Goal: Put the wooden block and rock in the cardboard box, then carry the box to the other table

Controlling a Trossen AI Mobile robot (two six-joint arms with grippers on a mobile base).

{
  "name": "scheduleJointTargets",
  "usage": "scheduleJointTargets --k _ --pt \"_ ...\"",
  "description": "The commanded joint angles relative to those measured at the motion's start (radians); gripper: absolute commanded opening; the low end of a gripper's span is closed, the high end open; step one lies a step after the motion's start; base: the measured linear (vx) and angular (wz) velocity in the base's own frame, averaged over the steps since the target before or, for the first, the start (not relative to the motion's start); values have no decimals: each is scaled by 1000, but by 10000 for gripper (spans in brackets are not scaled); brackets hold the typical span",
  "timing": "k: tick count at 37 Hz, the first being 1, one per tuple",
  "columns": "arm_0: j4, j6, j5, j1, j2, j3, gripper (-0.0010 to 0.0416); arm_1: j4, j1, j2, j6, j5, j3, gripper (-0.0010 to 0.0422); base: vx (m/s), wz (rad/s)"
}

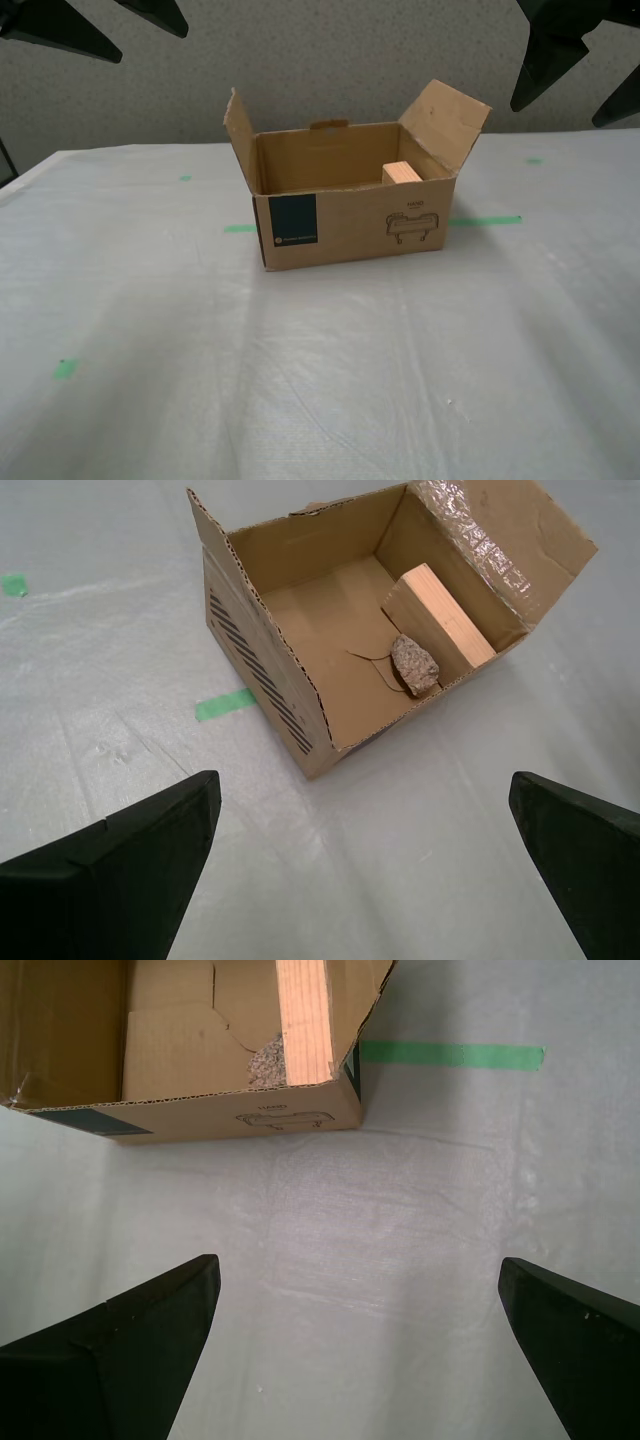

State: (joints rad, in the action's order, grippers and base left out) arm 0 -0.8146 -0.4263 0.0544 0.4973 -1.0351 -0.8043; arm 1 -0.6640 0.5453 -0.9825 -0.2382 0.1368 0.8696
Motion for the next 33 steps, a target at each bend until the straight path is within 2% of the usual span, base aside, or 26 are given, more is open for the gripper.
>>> scheduleJointTargets --k 1,33 --pt "0 -4 -2 0 0 0 390 1 0 0 -2 2 0 396 0 0" --pt "0 -4 -2 0 0 0 389 1 0 0 -2 2 0 396 0 0"
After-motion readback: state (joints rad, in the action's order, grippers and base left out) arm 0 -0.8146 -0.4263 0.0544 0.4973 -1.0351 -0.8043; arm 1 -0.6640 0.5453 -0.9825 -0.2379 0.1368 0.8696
